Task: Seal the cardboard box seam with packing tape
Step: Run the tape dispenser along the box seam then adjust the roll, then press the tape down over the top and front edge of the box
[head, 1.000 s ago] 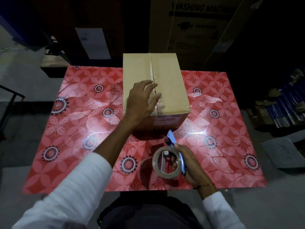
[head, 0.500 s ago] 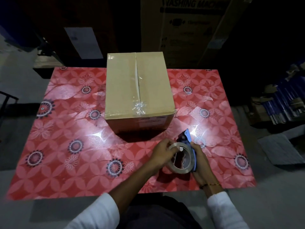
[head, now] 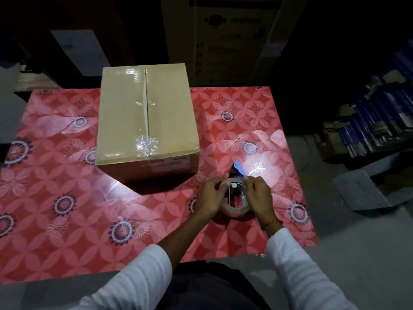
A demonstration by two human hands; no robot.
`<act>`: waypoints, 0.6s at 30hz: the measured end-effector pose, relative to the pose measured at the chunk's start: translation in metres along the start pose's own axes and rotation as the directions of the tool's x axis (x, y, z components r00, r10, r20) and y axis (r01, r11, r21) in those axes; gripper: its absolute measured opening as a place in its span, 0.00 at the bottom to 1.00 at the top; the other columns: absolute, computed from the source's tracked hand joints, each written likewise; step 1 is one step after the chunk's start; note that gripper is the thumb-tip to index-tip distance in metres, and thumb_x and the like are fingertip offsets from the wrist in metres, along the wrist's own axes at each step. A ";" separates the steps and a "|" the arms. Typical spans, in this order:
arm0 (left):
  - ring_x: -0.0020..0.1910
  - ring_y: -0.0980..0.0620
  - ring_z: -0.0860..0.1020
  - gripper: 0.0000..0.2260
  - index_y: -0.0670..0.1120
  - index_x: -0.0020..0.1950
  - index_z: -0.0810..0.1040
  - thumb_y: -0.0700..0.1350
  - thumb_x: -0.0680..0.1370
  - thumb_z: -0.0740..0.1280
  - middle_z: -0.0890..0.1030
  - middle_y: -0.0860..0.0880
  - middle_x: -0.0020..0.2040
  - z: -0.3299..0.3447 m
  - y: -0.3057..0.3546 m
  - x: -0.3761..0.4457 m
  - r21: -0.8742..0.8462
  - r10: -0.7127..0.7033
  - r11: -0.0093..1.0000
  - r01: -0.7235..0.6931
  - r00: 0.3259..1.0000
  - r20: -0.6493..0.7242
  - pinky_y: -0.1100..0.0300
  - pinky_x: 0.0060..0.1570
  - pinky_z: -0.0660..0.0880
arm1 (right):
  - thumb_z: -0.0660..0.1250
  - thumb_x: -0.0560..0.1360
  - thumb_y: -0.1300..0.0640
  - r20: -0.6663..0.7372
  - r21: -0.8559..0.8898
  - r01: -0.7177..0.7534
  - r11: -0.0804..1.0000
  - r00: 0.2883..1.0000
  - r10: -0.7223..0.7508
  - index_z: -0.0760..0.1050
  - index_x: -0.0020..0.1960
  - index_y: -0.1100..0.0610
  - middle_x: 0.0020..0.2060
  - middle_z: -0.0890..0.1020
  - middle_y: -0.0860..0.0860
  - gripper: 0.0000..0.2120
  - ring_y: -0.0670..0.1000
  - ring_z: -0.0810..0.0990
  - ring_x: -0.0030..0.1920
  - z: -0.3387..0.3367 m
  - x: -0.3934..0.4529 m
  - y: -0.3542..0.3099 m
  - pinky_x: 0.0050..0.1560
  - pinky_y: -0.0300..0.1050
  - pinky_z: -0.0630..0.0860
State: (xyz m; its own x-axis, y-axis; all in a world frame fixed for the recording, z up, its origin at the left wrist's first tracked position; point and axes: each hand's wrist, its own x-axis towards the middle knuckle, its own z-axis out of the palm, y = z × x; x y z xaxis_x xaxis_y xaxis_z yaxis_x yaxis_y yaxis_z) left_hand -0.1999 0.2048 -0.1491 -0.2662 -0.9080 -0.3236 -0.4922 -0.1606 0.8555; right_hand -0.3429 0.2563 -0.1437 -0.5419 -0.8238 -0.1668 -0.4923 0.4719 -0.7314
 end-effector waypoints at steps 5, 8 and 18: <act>0.42 0.50 0.83 0.12 0.47 0.49 0.86 0.54 0.75 0.68 0.86 0.50 0.43 0.005 0.002 0.001 0.020 0.034 0.999 -0.034 0.999 0.019 0.50 0.45 0.80 | 0.55 0.82 0.49 0.032 -0.046 0.060 0.997 0.998 -0.058 0.79 0.42 0.57 0.39 0.77 0.56 0.19 0.57 0.76 0.42 -0.002 0.007 0.011 0.41 0.48 0.64; 0.43 0.53 0.84 0.12 0.48 0.51 0.86 0.53 0.75 0.68 0.87 0.52 0.44 0.004 -0.002 0.002 0.031 0.043 0.999 -0.045 0.997 0.057 0.50 0.46 0.80 | 0.57 0.83 0.51 0.036 -0.022 0.061 0.998 0.998 -0.061 0.77 0.41 0.54 0.39 0.78 0.58 0.17 0.59 0.77 0.43 0.001 0.007 0.016 0.41 0.50 0.68; 0.48 0.46 0.79 0.08 0.43 0.49 0.83 0.44 0.77 0.65 0.80 0.47 0.47 -0.069 0.011 -0.024 0.213 0.326 0.937 -0.279 0.914 -0.240 0.47 0.48 0.76 | 0.66 0.80 0.54 -0.083 -0.190 0.368 0.910 0.918 -0.388 0.77 0.64 0.55 0.56 0.76 0.55 0.14 0.60 0.74 0.58 0.017 0.007 -0.053 0.60 0.57 0.72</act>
State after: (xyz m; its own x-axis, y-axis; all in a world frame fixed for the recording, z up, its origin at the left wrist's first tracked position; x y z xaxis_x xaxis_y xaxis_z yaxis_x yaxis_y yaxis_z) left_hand -0.1418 0.1984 -0.1038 -0.2049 -0.9755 0.0805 -0.5631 0.1847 0.8055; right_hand -0.3090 0.2205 -0.1170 -0.3631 -0.9130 0.1860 -0.7770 0.1866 -0.6012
